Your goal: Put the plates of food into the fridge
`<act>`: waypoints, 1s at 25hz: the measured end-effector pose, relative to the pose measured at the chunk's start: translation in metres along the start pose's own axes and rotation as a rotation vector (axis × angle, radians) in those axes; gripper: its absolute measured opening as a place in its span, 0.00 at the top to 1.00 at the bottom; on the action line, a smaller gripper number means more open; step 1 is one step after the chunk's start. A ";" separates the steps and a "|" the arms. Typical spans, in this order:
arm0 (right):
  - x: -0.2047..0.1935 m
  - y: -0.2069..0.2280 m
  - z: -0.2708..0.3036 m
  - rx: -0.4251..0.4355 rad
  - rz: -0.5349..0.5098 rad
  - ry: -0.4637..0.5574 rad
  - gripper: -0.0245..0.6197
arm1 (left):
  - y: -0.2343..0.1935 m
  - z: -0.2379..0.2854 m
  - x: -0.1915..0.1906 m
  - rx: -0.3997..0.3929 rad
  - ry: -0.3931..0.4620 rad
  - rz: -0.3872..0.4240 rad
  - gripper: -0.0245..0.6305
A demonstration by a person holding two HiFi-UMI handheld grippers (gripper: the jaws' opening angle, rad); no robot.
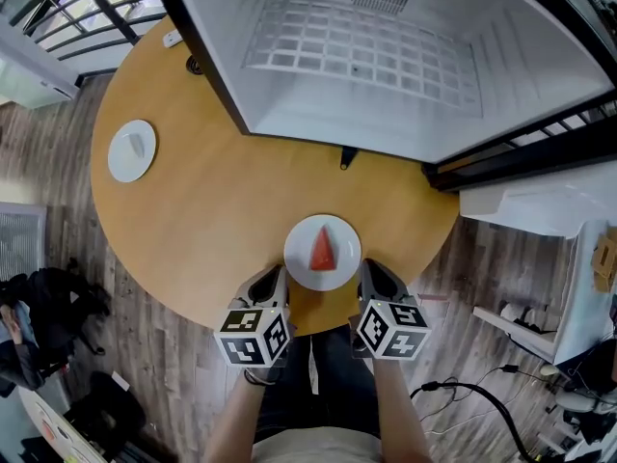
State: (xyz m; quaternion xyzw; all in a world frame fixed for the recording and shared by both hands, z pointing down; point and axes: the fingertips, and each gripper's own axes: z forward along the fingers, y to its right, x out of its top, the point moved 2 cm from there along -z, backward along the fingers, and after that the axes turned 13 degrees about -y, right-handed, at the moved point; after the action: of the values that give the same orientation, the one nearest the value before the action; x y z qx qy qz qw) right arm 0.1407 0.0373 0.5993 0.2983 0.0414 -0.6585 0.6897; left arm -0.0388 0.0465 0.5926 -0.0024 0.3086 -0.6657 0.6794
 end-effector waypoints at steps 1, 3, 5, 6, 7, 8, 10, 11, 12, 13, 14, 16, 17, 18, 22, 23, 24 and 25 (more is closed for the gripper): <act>-0.003 0.002 0.002 0.010 0.009 -0.012 0.94 | -0.001 0.003 -0.003 0.001 -0.006 -0.011 0.95; -0.008 0.005 0.007 0.027 0.029 -0.036 0.94 | -0.004 0.008 -0.007 -0.004 -0.018 -0.038 0.95; -0.013 0.008 0.010 0.052 0.057 -0.058 0.94 | -0.008 0.012 -0.011 -0.016 -0.031 -0.077 0.95; -0.015 0.009 0.012 0.069 0.076 -0.068 0.94 | -0.010 0.014 -0.014 -0.019 -0.042 -0.096 0.95; -0.018 0.010 0.013 0.087 0.099 -0.077 0.94 | -0.012 0.016 -0.017 -0.018 -0.053 -0.112 0.95; -0.020 0.010 0.015 0.104 0.122 -0.084 0.94 | -0.013 0.017 -0.020 -0.015 -0.064 -0.121 0.95; -0.024 0.011 0.016 0.125 0.150 -0.092 0.94 | -0.014 0.019 -0.024 -0.023 -0.073 -0.135 0.95; -0.025 0.011 0.017 0.131 0.155 -0.096 0.94 | -0.014 0.019 -0.026 -0.035 -0.071 -0.148 0.95; -0.027 0.011 0.017 0.137 0.157 -0.099 0.94 | -0.014 0.019 -0.027 -0.050 -0.069 -0.163 0.95; -0.028 0.011 0.018 0.145 0.163 -0.101 0.94 | -0.013 0.019 -0.028 -0.066 -0.066 -0.178 0.95; -0.028 0.011 0.018 0.157 0.175 -0.103 0.94 | -0.012 0.019 -0.028 -0.083 -0.065 -0.190 0.95; -0.028 0.012 0.018 0.192 0.218 -0.105 0.94 | -0.010 0.021 -0.029 -0.115 -0.067 -0.205 0.95; -0.027 0.013 0.018 0.215 0.244 -0.104 0.94 | -0.009 0.022 -0.029 -0.125 -0.067 -0.209 0.95; -0.027 0.013 0.018 0.238 0.270 -0.101 0.94 | -0.008 0.023 -0.029 -0.133 -0.068 -0.213 0.95; -0.025 0.012 0.016 0.302 0.330 -0.089 0.94 | -0.006 0.023 -0.029 -0.168 -0.064 -0.238 0.95; -0.025 0.011 0.016 0.313 0.333 -0.092 0.94 | -0.006 0.022 -0.028 -0.187 -0.062 -0.252 0.95; -0.025 0.009 0.017 0.323 0.335 -0.097 0.93 | -0.005 0.022 -0.028 -0.209 -0.061 -0.267 0.93; -0.025 0.007 0.018 0.335 0.339 -0.101 0.92 | -0.005 0.021 -0.028 -0.230 -0.062 -0.282 0.89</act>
State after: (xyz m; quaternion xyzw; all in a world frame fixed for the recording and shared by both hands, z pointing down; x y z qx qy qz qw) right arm 0.1383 0.0509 0.6279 0.3777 -0.1536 -0.5450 0.7326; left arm -0.0316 0.0628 0.6235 -0.1438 0.3579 -0.7144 0.5839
